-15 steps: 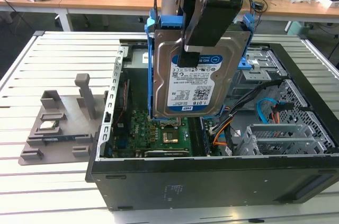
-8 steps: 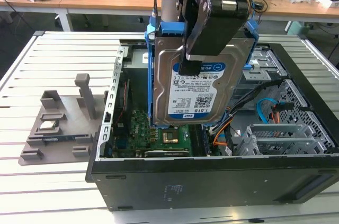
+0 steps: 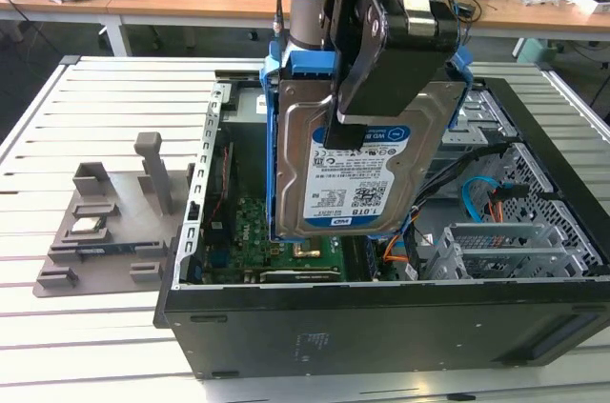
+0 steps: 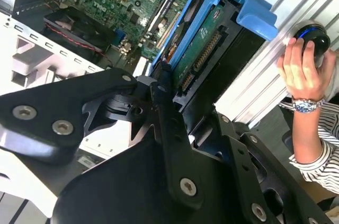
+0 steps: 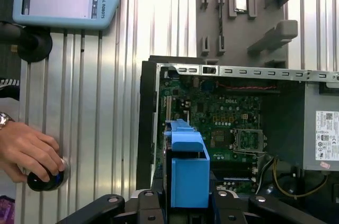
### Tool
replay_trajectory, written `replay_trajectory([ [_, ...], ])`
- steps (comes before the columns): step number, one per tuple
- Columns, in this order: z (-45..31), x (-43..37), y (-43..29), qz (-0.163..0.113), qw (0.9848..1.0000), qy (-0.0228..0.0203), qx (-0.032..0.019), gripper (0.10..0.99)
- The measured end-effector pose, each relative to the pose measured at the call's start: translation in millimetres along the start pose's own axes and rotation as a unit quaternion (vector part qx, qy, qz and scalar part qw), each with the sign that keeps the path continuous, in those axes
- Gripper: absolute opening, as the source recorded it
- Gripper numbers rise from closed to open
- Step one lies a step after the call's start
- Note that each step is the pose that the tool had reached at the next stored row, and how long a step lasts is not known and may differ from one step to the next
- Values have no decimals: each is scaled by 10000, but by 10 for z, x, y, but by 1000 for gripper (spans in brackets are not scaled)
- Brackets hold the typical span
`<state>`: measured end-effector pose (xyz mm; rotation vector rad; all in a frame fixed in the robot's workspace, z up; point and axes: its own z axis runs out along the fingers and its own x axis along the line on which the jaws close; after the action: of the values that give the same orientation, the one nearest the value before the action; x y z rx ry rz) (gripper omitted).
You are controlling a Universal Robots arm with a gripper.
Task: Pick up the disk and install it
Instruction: 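Pick up the disk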
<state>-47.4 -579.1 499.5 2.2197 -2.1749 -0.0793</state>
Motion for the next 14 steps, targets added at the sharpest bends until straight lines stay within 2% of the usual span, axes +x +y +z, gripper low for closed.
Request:
replay_trajectory([
  [3, 0, 85, 1, 0, 10000, 2, 0, 361],
  [4, -4, 86, -65, 0, 10000, 5, 0, 361],
  [5, -14, 90, -232, 0, 10000, 6, 0, 361],
  [9, -28, 95, -521, 0, 10000, 8, 0, 361],
  [12, -32, 97, -609, 0, 10000, 8, 0, 361],
  [14, -34, 98, -639, 0, 10000, 9, 0, 361],
])
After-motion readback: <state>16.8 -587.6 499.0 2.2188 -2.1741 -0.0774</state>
